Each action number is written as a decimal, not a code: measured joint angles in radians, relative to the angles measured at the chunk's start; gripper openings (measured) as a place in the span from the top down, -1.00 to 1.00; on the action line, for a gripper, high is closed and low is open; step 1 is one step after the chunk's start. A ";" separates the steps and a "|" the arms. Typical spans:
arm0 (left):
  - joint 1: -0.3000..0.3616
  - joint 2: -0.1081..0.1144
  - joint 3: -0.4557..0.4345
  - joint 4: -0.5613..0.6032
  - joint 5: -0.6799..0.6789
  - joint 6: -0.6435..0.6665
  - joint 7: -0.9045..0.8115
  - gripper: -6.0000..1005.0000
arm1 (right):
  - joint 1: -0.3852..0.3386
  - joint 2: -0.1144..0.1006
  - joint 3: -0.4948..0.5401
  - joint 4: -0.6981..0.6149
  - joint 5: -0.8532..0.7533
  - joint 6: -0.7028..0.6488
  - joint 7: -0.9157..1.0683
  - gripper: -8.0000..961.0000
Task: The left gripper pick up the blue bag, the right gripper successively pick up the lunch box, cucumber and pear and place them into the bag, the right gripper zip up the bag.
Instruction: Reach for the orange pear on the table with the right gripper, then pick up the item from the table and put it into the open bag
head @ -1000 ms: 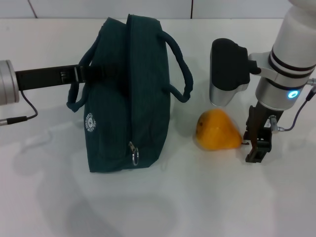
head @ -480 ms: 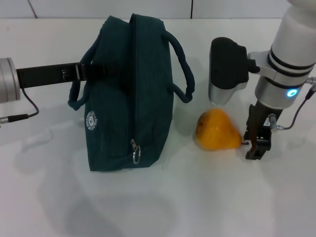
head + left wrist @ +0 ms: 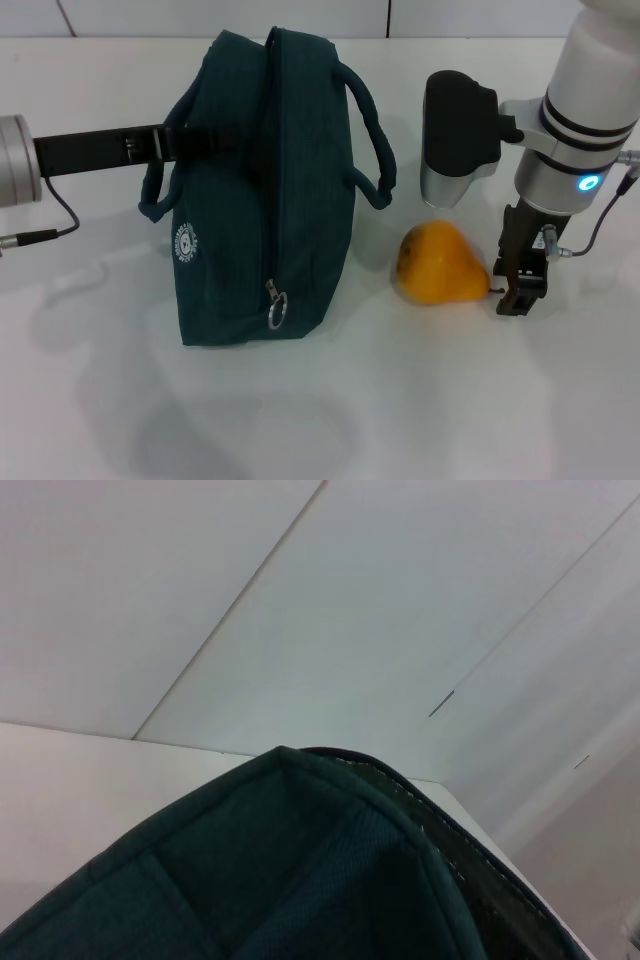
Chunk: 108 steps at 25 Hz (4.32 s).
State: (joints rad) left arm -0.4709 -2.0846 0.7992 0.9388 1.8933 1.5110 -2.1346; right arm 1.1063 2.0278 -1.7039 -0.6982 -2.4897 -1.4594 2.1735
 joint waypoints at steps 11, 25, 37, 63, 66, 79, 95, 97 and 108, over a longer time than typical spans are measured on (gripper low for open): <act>-0.010 -0.001 0.000 0.000 -0.001 0.000 0.001 0.93 | 0.001 0.000 0.000 0.009 0.001 0.009 -0.008 0.16; -0.018 -0.002 -0.001 0.000 -0.002 0.000 0.001 0.93 | 0.004 0.000 -0.001 0.015 0.008 0.017 -0.010 0.45; -0.018 -0.002 -0.002 0.000 -0.002 -0.002 0.001 0.93 | 0.006 0.000 -0.002 0.025 0.020 0.013 -0.011 0.76; -0.019 -0.002 -0.003 0.000 -0.002 -0.002 0.004 0.93 | 0.016 0.000 -0.025 0.042 0.034 0.034 -0.014 0.53; -0.021 -0.002 -0.003 0.000 -0.002 -0.003 0.004 0.93 | 0.014 0.000 -0.026 0.042 0.037 0.035 -0.014 0.53; -0.028 -0.001 0.000 -0.010 -0.002 -0.022 0.004 0.93 | 0.025 0.000 -0.029 0.081 0.060 0.050 -0.020 0.55; -0.013 0.007 -0.010 -0.005 -0.051 -0.024 0.006 0.93 | 0.018 -0.004 0.055 -0.053 -0.057 -0.067 0.011 0.92; -0.013 0.008 -0.019 -0.004 -0.053 -0.025 0.006 0.93 | 0.006 -0.005 0.069 -0.087 -0.076 -0.091 0.018 0.92; -0.022 0.005 -0.036 -0.007 -0.054 -0.025 0.007 0.93 | -0.044 -0.007 0.206 -0.279 -0.224 -0.233 0.032 0.92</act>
State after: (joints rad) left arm -0.4925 -2.0794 0.7637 0.9317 1.8391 1.4863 -2.1276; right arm 1.0619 2.0205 -1.4980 -0.9769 -2.7138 -1.6921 2.2060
